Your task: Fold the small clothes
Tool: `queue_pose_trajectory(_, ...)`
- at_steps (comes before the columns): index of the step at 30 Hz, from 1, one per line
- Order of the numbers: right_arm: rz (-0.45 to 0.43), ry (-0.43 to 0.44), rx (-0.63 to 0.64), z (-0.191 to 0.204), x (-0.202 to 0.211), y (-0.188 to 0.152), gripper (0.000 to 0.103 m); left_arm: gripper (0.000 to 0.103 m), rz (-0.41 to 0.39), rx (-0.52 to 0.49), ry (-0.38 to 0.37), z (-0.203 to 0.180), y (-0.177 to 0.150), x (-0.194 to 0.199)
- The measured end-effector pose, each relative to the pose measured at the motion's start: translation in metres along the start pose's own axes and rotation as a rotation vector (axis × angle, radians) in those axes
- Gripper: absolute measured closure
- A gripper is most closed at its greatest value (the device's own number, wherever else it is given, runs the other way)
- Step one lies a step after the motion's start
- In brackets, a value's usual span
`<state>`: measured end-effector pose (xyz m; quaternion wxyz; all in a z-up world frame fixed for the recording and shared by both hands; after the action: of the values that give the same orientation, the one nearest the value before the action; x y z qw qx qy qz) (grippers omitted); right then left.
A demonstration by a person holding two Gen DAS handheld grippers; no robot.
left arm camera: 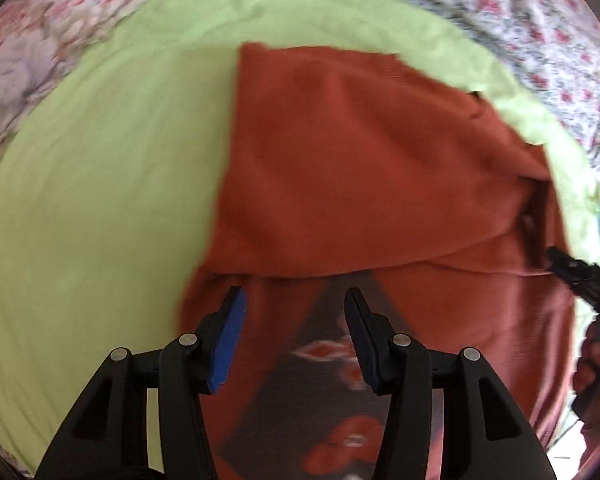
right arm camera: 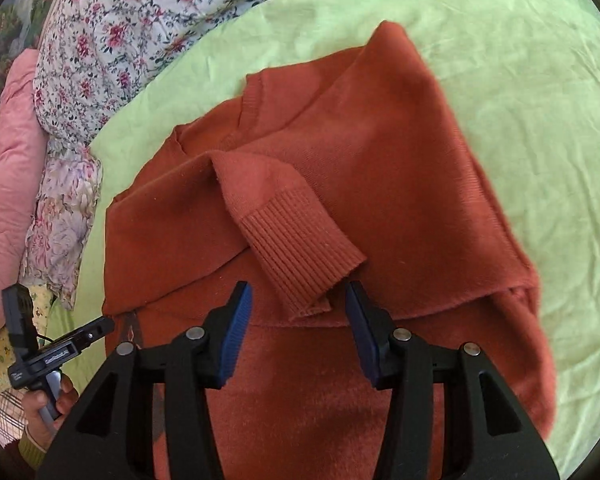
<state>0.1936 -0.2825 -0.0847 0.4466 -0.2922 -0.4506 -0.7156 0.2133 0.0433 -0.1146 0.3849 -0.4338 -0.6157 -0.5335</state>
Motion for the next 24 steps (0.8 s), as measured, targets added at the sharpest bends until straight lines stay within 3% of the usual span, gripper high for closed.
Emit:
queue_pose_trajectory(2, 0.001, 0.003, 0.021, 0.005, -0.003, 0.002, 0.069, 0.054, -0.004, -0.008, 0.039, 0.01, -0.001, -0.007)
queue_pose_trajectory(3, -0.001, -0.001, 0.027, 0.006, -0.002, 0.003, 0.092, 0.055, -0.007, -0.01, 0.051, 0.013, -0.001, -0.01)
queue_pose_trajectory(4, -0.005, -0.003, 0.032, 0.007, 0.001, 0.005, 0.098, 0.056, -0.009, -0.014, 0.061, 0.015, -0.001, -0.013)
queue_pose_trajectory(11, -0.162, 0.13, -0.019, 0.007, 0.088, 0.051, 0.099, 0.056, -0.03, -0.034, 0.083, 0.017, -0.002, -0.013)
queue_pose_trajectory(14, -0.199, 0.118, -0.06, -0.009, 0.113, 0.069, 0.1, 0.058, -0.029, -0.036, 0.075, 0.021, -0.003, -0.011)
queue_pose_trajectory(21, -0.008, -0.09, -0.084, -0.058, 0.051, 0.053, 0.1, 0.06, -0.018, -0.043, 0.051, 0.026, -0.005, -0.009)
queue_pose_trajectory(24, 0.009, -0.126, -0.089, -0.066, 0.038, 0.046, 0.1, 0.06, 0.013, -0.06, 0.018, 0.027, -0.008, -0.003)
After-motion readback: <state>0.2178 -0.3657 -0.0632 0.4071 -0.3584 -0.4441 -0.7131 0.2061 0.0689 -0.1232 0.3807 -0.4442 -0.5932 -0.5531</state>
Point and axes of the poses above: each gripper's, at about its wrist camera, not at the fingertips, and x roughly against the way its jaws point, z to its left, y to its top, the point moved 7 cm from there along -x, roughly the way its jaws point, and after that the axes turned 2 degrees about z, right-handed, at the moved point
